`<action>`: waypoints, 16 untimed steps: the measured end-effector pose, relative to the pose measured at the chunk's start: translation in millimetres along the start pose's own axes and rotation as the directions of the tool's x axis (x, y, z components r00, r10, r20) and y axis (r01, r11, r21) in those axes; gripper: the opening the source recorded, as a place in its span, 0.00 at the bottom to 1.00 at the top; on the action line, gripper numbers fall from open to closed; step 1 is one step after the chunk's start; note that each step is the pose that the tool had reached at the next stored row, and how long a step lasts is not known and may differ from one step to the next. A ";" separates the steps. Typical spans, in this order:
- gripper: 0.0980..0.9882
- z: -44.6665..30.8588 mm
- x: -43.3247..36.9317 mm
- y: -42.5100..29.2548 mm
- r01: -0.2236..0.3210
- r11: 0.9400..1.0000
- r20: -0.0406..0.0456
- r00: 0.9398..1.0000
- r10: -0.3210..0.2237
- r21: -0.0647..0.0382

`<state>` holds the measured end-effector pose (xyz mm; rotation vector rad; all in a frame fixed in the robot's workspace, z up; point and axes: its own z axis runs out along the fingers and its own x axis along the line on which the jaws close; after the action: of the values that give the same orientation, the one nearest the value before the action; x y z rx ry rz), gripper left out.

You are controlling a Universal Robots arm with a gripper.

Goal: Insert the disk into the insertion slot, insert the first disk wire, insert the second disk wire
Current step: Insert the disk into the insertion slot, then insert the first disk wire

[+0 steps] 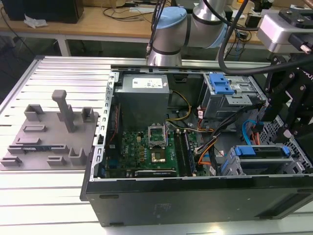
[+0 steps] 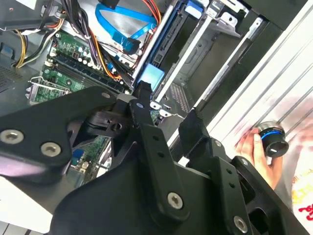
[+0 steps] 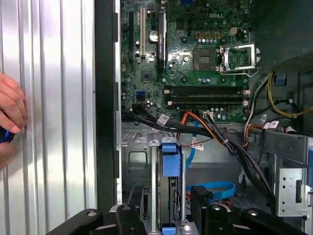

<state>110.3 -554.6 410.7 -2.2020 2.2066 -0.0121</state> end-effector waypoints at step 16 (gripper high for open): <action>0.46 0.3 -7.6 0.0 0.000 1.000 -0.003 1.000 0.000 0.000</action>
<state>110.3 -547.1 410.4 -2.2034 2.2080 -0.0151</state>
